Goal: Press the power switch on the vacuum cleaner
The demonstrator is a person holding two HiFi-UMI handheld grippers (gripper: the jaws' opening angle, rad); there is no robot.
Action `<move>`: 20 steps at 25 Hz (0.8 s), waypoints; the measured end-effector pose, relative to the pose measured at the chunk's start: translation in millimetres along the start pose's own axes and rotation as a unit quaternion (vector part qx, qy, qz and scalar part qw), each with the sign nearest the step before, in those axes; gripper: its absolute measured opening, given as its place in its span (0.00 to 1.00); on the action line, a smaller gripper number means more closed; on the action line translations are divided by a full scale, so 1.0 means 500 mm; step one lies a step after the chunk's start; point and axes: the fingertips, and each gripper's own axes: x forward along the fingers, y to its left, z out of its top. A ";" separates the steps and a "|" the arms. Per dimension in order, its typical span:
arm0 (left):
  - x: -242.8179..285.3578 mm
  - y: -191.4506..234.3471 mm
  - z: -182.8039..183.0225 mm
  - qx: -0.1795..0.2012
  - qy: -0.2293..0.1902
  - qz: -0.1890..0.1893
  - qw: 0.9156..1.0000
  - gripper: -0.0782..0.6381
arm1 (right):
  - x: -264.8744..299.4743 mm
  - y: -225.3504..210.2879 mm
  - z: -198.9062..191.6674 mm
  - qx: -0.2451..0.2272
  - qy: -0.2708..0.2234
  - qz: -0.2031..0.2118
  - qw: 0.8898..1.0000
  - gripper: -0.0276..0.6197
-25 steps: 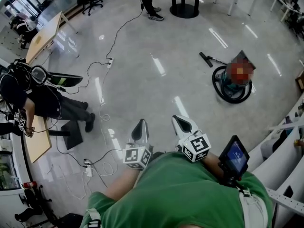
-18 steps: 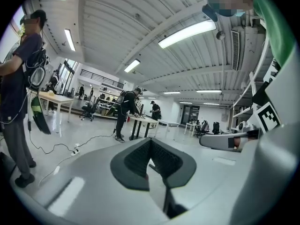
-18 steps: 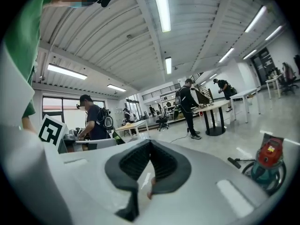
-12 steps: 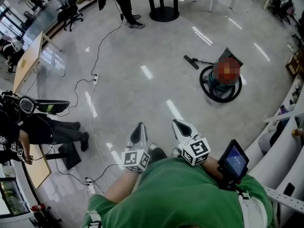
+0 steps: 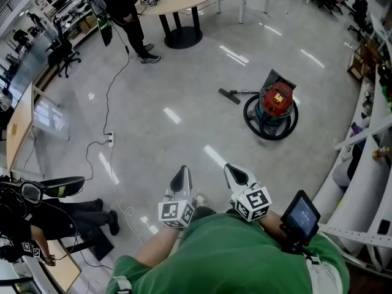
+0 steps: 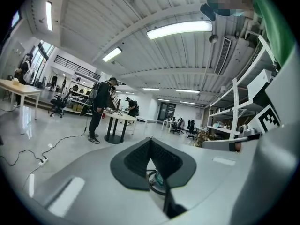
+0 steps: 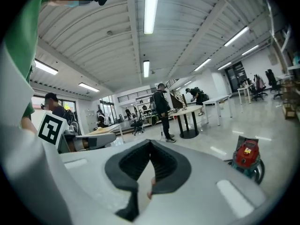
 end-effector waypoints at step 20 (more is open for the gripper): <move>0.262 0.015 0.019 0.008 0.036 -0.185 0.982 0.12 | 0.084 -0.138 0.052 0.028 -0.036 -0.209 0.977 0.05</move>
